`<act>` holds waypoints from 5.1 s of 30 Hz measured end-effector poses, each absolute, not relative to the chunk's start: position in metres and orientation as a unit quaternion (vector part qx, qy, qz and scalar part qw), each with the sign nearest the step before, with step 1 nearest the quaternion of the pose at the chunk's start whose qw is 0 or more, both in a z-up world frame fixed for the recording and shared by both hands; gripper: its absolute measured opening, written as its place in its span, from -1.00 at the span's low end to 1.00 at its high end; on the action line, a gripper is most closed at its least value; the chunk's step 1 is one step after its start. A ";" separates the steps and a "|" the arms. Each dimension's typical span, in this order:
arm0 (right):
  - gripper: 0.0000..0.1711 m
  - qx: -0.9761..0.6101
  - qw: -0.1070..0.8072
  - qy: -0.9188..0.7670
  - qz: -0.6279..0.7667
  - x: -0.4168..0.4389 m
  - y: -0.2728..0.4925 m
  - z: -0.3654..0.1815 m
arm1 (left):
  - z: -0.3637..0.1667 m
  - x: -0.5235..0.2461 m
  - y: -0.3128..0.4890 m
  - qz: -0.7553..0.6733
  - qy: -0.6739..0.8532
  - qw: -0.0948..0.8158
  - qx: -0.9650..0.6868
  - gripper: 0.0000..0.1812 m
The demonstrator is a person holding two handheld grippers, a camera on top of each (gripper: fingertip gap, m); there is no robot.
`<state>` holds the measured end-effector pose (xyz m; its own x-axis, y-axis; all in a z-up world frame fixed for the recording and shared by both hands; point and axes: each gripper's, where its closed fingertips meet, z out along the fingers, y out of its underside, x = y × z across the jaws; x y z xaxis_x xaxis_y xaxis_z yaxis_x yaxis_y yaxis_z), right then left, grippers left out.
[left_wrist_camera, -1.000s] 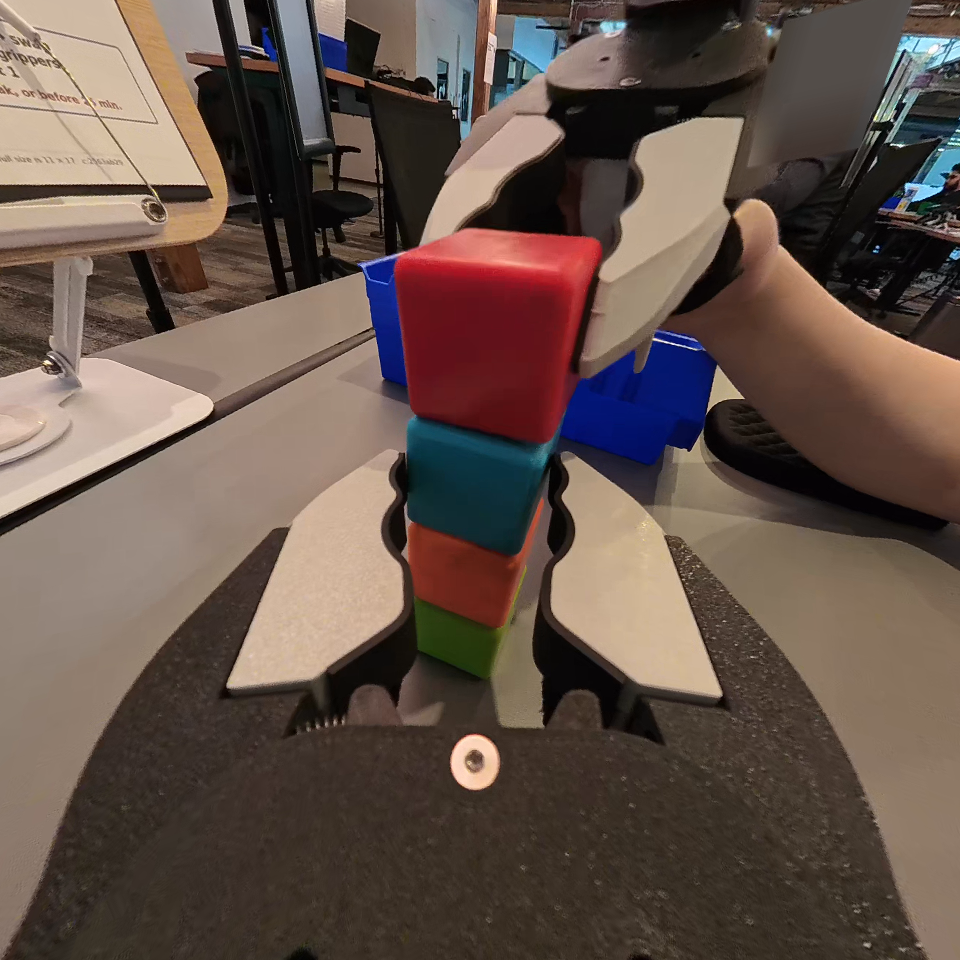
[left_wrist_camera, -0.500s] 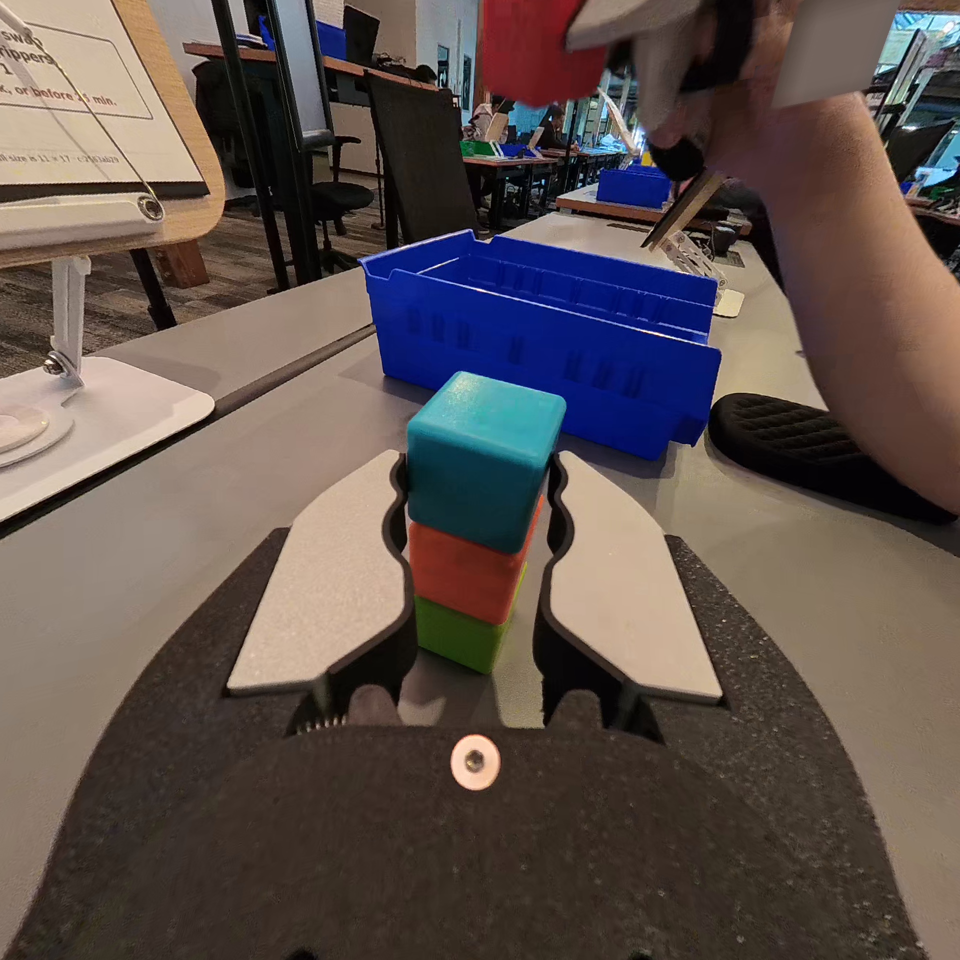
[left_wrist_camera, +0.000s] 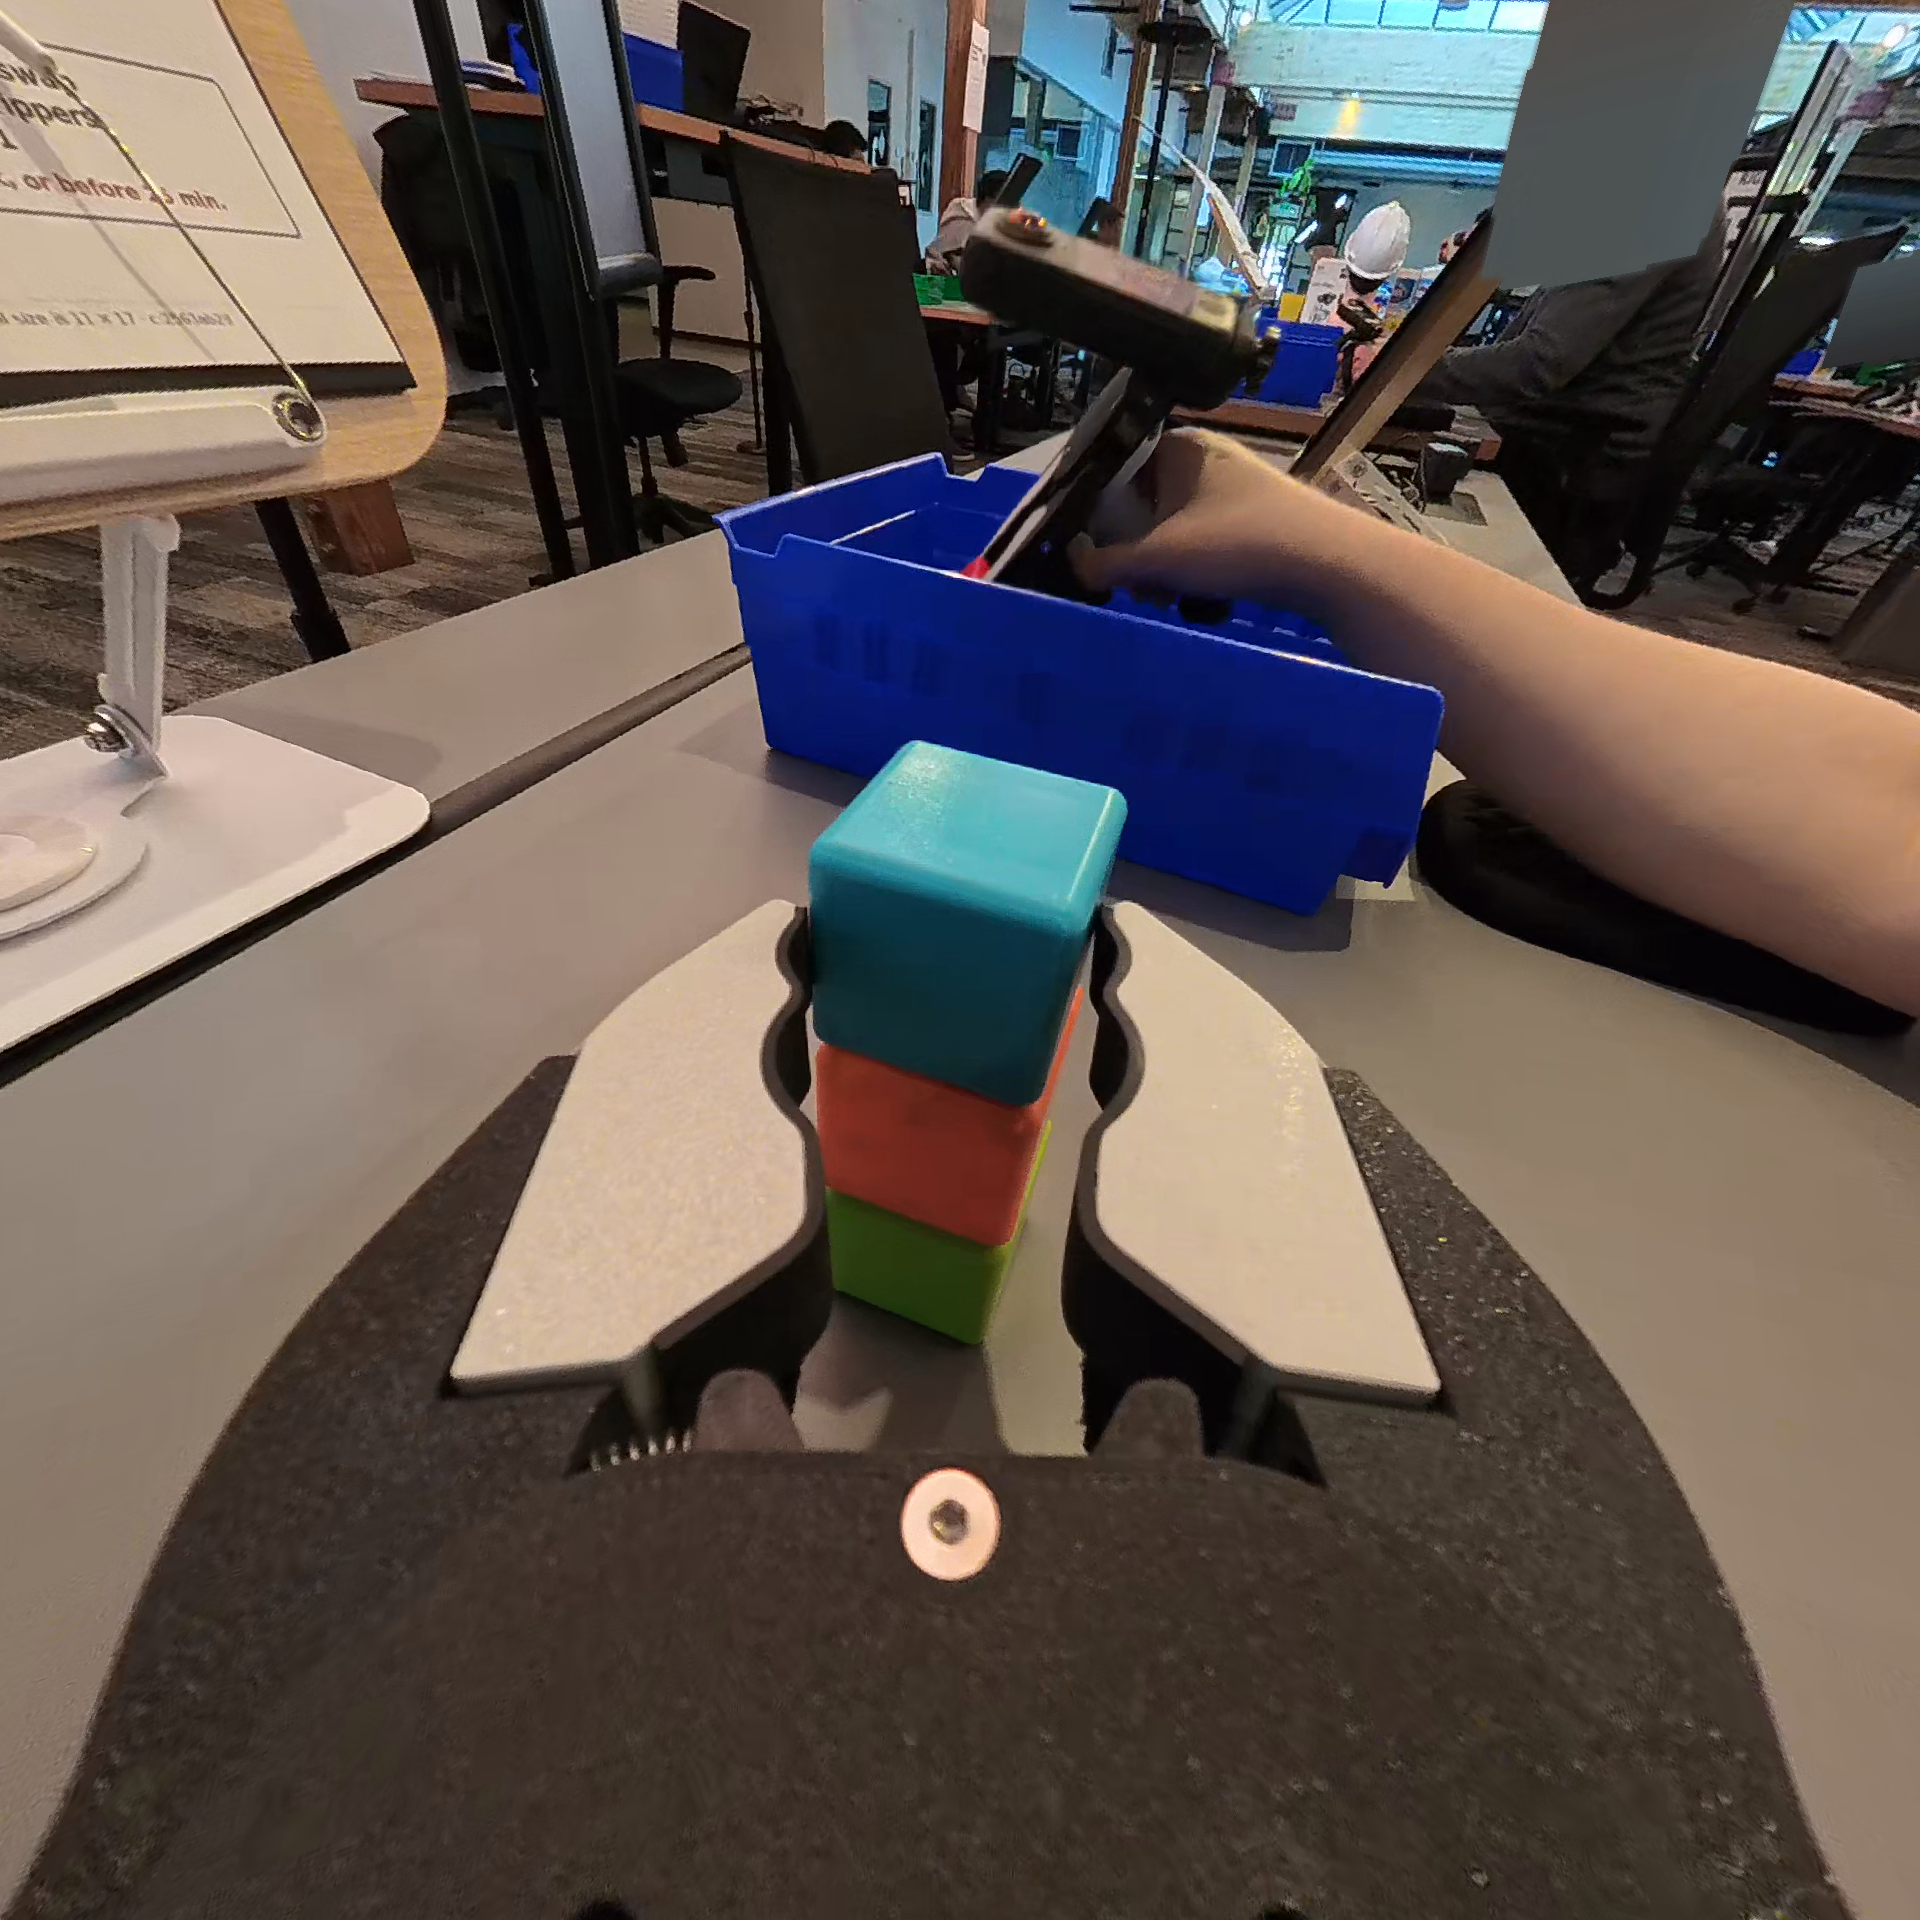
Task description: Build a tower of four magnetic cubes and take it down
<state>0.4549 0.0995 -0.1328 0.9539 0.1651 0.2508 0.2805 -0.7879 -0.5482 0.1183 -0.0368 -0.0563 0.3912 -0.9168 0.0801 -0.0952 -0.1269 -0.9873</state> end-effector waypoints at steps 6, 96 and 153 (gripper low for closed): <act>-0.28 -0.938 0.314 -0.128 -0.074 0.449 0.096 -0.114 | -0.060 0.118 -0.039 -0.391 0.396 0.518 -0.650 -0.32; -0.23 -0.650 0.334 -0.601 0.324 0.136 -0.054 -0.024 | -0.157 0.122 -0.049 -0.227 0.532 0.331 -0.745 -0.42; -0.41 -0.656 0.362 -0.622 0.228 0.196 -0.056 0.003 | -0.158 0.122 -0.061 -0.241 0.557 0.313 -0.730 -0.45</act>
<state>0.1959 -0.0559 0.0030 0.1228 0.9808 0.1512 0.6518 0.0352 -0.7576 0.1225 -0.0610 -0.1580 0.2627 -0.9649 0.0035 -0.6636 -0.1833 -0.7253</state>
